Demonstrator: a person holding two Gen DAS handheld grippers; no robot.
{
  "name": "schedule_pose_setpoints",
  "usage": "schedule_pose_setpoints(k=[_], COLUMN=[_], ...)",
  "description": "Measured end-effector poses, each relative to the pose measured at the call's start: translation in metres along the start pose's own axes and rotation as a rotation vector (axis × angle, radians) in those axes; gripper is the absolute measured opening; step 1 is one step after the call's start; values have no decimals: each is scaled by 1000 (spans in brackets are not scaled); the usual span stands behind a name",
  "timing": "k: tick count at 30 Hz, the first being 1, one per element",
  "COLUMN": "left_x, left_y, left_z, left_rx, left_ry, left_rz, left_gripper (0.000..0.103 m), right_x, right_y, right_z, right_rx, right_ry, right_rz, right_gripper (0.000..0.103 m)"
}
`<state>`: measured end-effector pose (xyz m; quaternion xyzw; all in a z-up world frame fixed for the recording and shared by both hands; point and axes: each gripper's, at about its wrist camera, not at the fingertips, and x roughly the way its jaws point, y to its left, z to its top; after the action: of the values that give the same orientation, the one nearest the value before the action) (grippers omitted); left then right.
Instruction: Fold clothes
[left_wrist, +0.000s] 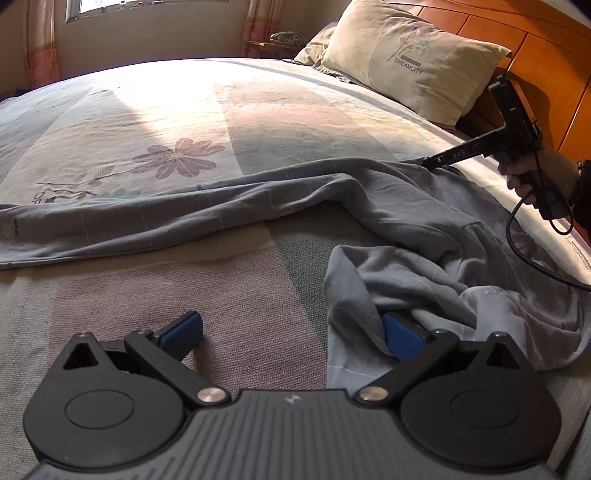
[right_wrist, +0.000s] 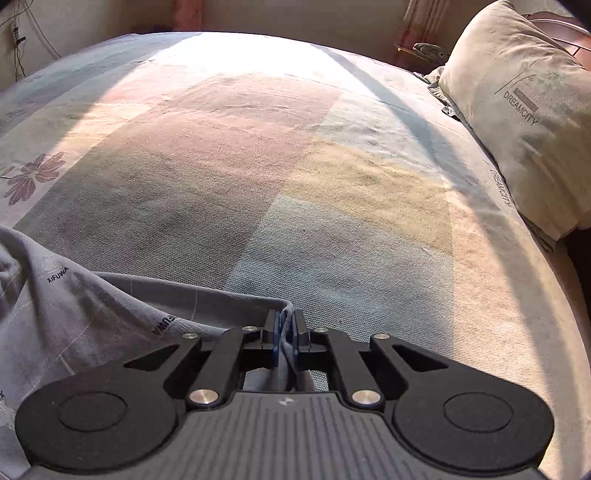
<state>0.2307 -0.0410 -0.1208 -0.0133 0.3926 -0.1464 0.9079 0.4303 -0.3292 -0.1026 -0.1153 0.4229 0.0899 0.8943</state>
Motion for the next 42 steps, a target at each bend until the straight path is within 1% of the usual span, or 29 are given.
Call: schedule_pose_setpoints(k=[1, 3, 4, 7, 11, 13, 16, 19, 23, 25, 29, 32, 36, 39, 42], left_x=[-1, -2, -4, -9, -25, -37, -55, -72, -89, -99, -111, -120, -129, -131, -130], left_y=[2, 6, 8, 13, 18, 24, 37, 50, 71, 82, 108, 127, 150, 165, 178], left_z=[1, 3, 4, 6, 5, 4, 2, -1, -5, -7, -9, -10, -14, -20, -26], left_rx=[6, 18, 14, 3, 21, 22, 5, -12, -9, -3, 21, 39, 53, 41, 29], left_ry=[-2, -6, -9, -16, -9, -11, -11, -10, 13, 19, 34, 46, 58, 59, 56], left_rz=[-1, -4, -3, 0, 48, 58, 66, 74, 121, 141, 168, 189, 208, 209, 207], left_gripper=[103, 103, 103, 102, 102, 102, 102, 102, 102, 102, 102, 102, 102, 102, 102], right_x=[-5, -20, -27, -48, -76, -90, -106, -115, -125, -128, -123, -107, -83, -63, -45], right_y=[2, 5, 7, 15, 35, 51, 82, 122, 174, 198, 238, 268, 309, 343, 369], right_z=[-1, -1, 0, 5, 11, 13, 14, 16, 18, 21, 25, 27, 26, 29, 35], right_rx=[-3, -5, -5, 16, 36, 29, -21, -95, -166, -207, -261, -311, -403, -482, -538], right_ry=[-8, -30, -42, -51, -69, -76, -83, -81, -88, -102, -98, -75, -67, -85, -118], right_rz=[8, 28, 38, 80, 137, 175, 208, 248, 308, 316, 326, 297, 291, 268, 254], right_gripper=[14, 16, 19, 20, 22, 26, 27, 27, 27, 27, 27, 27, 27, 28, 28])
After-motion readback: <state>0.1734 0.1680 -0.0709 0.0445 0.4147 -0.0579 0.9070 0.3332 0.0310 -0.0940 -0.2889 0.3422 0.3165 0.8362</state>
